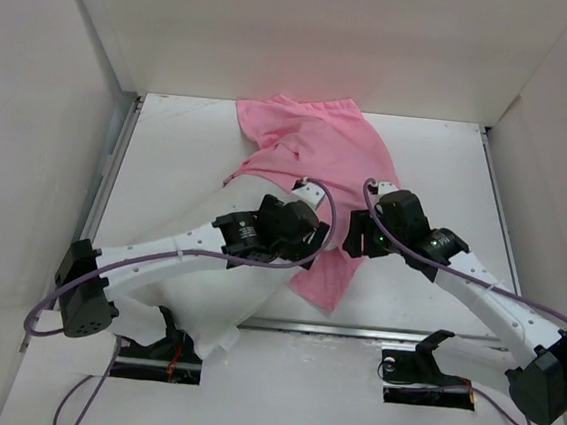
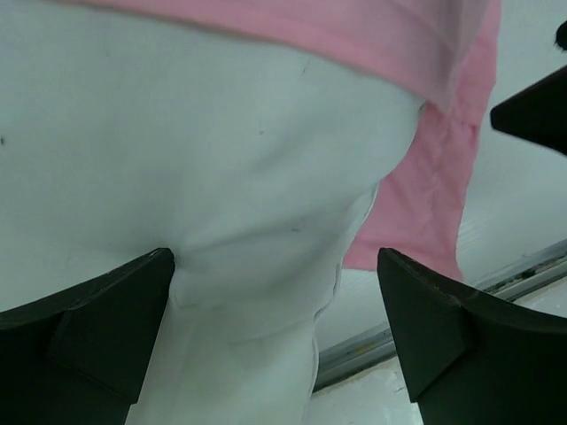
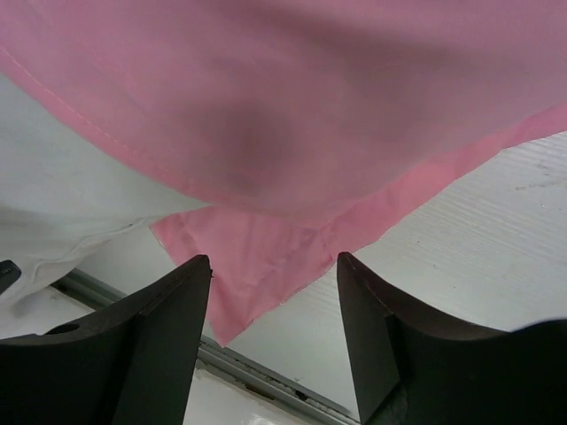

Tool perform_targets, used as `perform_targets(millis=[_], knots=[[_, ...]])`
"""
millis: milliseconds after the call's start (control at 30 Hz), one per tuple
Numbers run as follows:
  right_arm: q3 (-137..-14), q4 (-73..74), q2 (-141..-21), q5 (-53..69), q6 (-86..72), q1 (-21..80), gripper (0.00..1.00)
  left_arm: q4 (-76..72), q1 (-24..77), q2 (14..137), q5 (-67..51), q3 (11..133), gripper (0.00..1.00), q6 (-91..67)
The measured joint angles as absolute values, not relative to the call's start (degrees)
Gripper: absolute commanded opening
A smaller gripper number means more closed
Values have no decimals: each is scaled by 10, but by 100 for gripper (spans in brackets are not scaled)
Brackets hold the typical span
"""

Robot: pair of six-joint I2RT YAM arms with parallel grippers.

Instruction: Put the pillow into the pillowcase

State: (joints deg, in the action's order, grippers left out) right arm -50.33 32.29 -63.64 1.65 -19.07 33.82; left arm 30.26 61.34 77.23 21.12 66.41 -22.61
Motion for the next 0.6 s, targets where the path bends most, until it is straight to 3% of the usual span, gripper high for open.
perform_targets(millis=[300, 367, 433, 467, 500, 533, 567, 600], knots=[[-481, 291, -662, 8, -218, 365, 65, 351, 646, 851, 322, 657, 100, -303], [-472, 281, -669, 5, -223, 376, 65, 354, 647, 889, 346, 663, 93, -312], [-463, 275, -677, -3, -227, 381, 65, 354, 648, 915, 363, 668, 74, -318], [-461, 271, -682, -8, -228, 381, 65, 352, 649, 923, 369, 669, 49, -320], [-460, 267, -687, -16, -230, 381, 65, 349, 648, 928, 372, 670, 34, -324], [-460, 261, -692, -23, -230, 381, 65, 347, 645, 930, 375, 670, 12, -323], [-460, 253, -698, -30, -232, 380, 65, 343, 641, 930, 375, 670, 0, -324], [-460, 245, -704, -35, -233, 380, 65, 338, 636, 930, 376, 670, 0, -326]])
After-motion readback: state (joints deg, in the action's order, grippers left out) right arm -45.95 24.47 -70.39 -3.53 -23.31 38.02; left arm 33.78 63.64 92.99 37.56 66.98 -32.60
